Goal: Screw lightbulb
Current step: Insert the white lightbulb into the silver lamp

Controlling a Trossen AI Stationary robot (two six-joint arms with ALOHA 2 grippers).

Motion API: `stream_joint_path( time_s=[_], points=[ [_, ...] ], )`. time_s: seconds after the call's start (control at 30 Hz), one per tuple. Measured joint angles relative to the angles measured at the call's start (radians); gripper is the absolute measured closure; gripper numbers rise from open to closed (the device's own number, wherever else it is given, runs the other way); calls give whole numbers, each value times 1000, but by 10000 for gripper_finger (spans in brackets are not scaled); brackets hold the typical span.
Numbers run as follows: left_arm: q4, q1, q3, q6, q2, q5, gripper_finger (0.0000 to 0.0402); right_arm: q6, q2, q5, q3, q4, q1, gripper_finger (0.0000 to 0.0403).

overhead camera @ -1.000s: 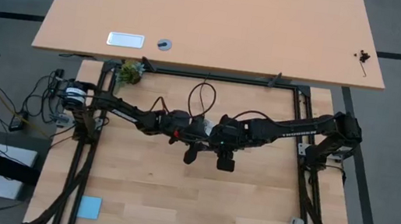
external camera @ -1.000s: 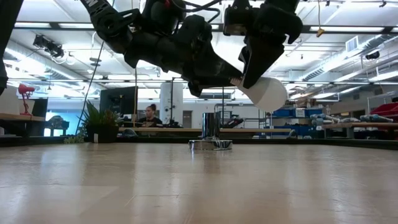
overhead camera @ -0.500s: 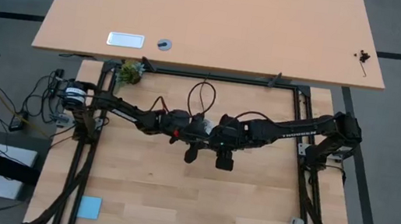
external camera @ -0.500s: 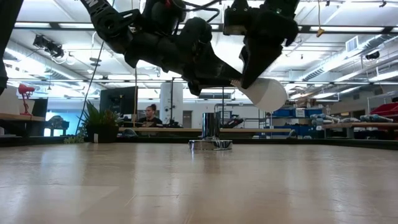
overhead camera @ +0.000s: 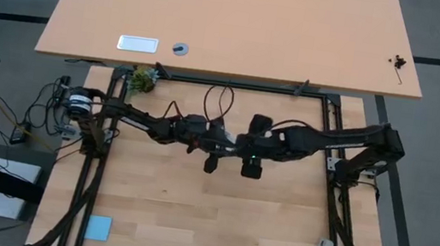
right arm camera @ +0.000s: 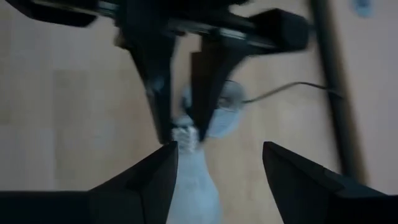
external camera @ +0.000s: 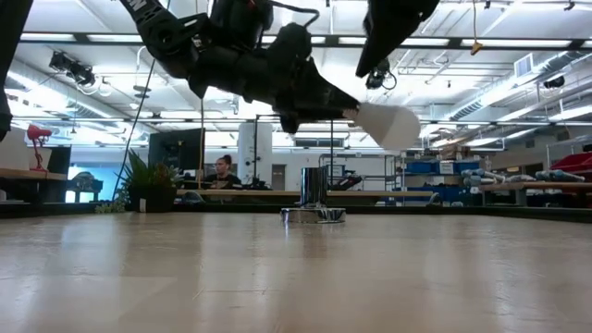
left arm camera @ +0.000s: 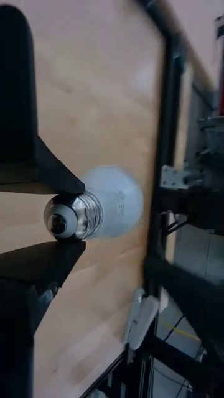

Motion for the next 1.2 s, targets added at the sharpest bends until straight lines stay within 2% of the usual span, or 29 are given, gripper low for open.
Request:
stream_joint_path(
  time_s=[0.2,0.33,0.57,0.77,0.93,1.1,1.2],
  points=[
    [12,40,-36,55,-66,0,298,64,-86,73,0,-73,-1,170],
    [72,72,-79,53,-94,11,298,78,-149,91,-51,-42,-1,173],
    [323,128,-192,0,-115,63,298,104,-283,91,-239,103,-1,173],
    [642,192,-286,-118,-115,159,298,105,-423,91,-446,382,-2,173],
    [866,220,-324,-216,-115,221,298,35,-495,83,-626,767,-6,173],
    [933,217,-317,-241,-115,263,298,-77,-467,4,-757,1241,-23,173],
    [933,217,-318,-242,-115,263,298,-117,-435,1,-785,1404,-31,180]
  ],
)
